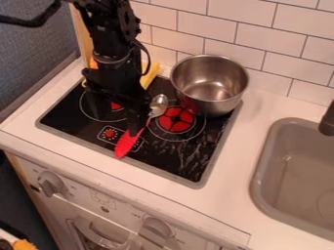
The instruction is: Move the silver pot to the lower side of the left burner
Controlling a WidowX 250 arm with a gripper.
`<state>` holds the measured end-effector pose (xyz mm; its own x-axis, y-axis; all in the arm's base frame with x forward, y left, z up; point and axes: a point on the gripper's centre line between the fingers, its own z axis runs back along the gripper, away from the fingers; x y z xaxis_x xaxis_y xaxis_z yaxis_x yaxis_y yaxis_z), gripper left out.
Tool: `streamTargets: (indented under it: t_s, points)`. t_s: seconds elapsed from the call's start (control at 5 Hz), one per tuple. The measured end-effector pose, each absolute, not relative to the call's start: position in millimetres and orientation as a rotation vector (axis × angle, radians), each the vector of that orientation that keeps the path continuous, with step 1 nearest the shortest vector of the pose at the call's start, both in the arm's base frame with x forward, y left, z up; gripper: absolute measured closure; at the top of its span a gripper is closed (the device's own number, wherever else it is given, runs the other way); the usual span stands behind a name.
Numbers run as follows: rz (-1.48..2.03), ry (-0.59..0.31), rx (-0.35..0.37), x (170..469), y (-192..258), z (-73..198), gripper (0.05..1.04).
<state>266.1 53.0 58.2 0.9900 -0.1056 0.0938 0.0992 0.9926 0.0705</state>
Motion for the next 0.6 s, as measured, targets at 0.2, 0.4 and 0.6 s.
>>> streamTargets:
  t_s: [0.2,0.4,0.6]
  points:
    - [-0.099,-0.075,0.053,264,51,53,0.083]
    - [-0.151,-0.106,0.016,280,28,66,0.083]
    - [-0.257,-0.172,-0.006,317,-13,97,0.083]
